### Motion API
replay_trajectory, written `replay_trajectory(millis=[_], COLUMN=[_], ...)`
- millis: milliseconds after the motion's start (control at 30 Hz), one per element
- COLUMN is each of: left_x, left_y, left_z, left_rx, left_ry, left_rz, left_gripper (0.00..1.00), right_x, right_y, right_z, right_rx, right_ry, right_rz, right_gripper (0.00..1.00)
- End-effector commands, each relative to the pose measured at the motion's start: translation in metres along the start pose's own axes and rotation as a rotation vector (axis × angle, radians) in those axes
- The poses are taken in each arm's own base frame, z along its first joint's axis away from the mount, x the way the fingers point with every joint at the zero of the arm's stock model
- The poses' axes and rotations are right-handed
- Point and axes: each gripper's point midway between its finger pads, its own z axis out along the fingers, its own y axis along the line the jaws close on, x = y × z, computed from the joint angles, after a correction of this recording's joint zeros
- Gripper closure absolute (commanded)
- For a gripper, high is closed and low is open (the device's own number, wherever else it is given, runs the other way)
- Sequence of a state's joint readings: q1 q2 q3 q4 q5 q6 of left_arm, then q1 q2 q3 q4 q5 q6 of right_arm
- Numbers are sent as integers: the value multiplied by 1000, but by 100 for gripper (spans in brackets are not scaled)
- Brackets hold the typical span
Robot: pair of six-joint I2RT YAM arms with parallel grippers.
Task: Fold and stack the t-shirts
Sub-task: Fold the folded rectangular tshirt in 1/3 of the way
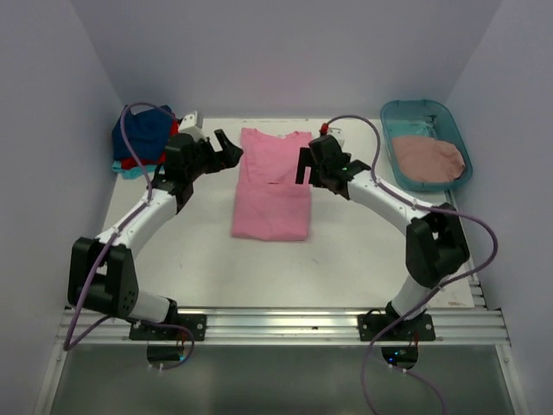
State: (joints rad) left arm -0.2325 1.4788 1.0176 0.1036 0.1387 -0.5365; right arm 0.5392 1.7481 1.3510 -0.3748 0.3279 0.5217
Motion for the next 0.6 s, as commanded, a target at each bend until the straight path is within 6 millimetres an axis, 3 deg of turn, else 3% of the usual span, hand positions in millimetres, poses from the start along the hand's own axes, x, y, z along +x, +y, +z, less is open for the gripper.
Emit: replay_trajectory(millis=[0, 33, 67, 133, 167, 233, 300, 333, 433, 567], left_x=[20, 33, 58, 82, 100, 135, 147, 171, 192, 203], left_y=[-14, -17, -8, -1, 7, 20, 23, 33, 45, 42], left_z=[-26, -31, -35, -49, -59, -74, -84, -93, -102, -99], left_rx=[93, 127, 116, 104, 81, 48, 47, 19, 2, 52], left_ry=[26, 60, 116, 178, 216, 297, 315, 383, 424, 423], left_rz=[4, -2, -24, -37, -48, -67, -65, -73, -63, -88], left_gripper=[0, 0, 0, 0, 0, 0, 0, 0, 0, 0], right_x=[-6, -5, 13, 23, 42, 57, 81, 90, 118, 151], right_y=[0, 2, 0, 1, 0, 2, 6, 8, 11, 15], right_z=[-39, -50, -51, -62, -62, -64, -65, -65, -63, -56], right_rx=[-76, -109, -129, -168, -198, -228, -279, -298, -349, -402], right_ry=[-77, -80, -34, -11, 30, 65, 128, 151, 216, 289], right_rz=[16, 24, 21, 51, 58, 95, 129, 141, 202, 274], right_gripper=[1, 2, 2, 3, 4, 6, 10, 12, 17, 24])
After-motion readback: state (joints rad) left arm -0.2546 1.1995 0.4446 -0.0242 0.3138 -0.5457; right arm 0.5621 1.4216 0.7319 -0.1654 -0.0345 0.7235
